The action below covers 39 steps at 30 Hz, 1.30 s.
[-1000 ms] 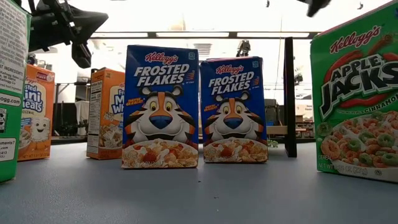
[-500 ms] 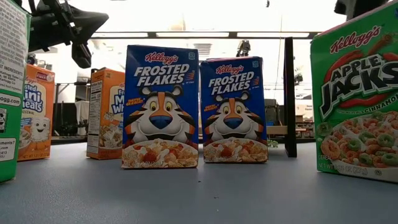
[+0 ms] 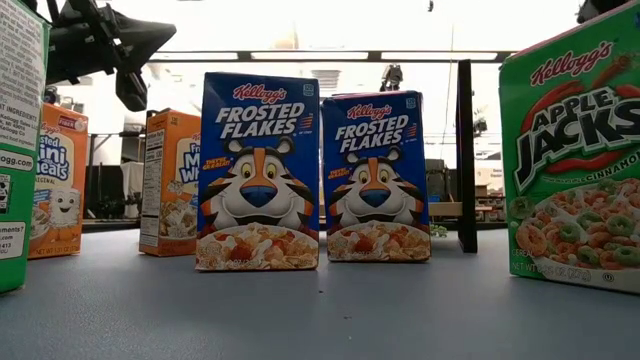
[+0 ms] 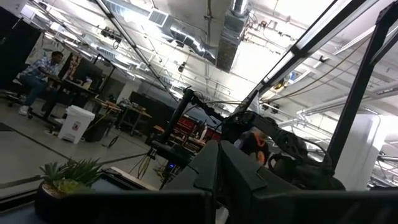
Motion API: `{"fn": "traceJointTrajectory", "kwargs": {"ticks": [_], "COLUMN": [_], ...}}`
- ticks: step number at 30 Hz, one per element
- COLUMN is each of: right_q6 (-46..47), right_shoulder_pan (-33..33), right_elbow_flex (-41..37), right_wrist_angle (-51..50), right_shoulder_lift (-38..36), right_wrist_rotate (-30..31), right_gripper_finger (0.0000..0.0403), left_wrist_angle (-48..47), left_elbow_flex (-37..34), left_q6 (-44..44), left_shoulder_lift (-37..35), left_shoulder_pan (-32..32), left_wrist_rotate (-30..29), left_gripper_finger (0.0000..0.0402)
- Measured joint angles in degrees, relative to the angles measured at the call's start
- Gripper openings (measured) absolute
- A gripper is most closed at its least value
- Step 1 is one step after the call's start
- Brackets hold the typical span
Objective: Stack cereal on shelf
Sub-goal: Put the right orange cereal box on the shelf
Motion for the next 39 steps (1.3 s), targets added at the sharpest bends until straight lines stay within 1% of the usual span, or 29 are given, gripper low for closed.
{"fn": "traceJointTrajectory", "kwargs": {"ticks": [4,10,13,16,21,26,33,39], "right_q6": [3.46,5.86,5.81,5.81,5.72,5.4,5.62,4.83], "right_shoulder_pan": [0.59,0.8,0.78,0.78,0.78,0.78,0.78,0.78], "right_elbow_flex": [-2.55,-8.02,-9.05,-9.12,-8.21,-7.59,-7.59,-6.08], "right_wrist_angle": [0.03,1.83,2.45,2.66,3.4,3.84,4.09,3.3], "right_shoulder_lift": [0.0,0.04,0.04,0.04,0.04,0.04,0.04,-0.29], "right_wrist_rotate": [0.0,-0.63,-0.55,-0.58,-0.57,-0.52,-0.5,-0.51], "right_gripper_finger": [0.0296,0.029,0.0273,0.0245,0.0199,0.0165,0.013,0.0122], "left_wrist_angle": [0.0,0.0,0.0,0.0,0.0,-0.06,-0.46,-0.46], "left_elbow_flex": [0.0,0.0,0.0,0.0,0.0,0.0,0.0,0.0], "left_q6": [0.02,0.02,0.02,0.02,0.02,0.02,0.02,0.02], "left_shoulder_lift": [0.02,0.09,0.09,0.09,0.09,0.09,0.11,0.11], "left_shoulder_pan": [0.0,0.0,-0.01,-0.01,-0.01,-0.01,0.0,-0.01], "left_wrist_rotate": [0.0,-0.02,-0.02,-0.02,-0.04,-0.02,-0.02,-0.02], "left_gripper_finger": [0.0,0.0,0.0,0.0,0.0,0.0,0.0,0.0]}}
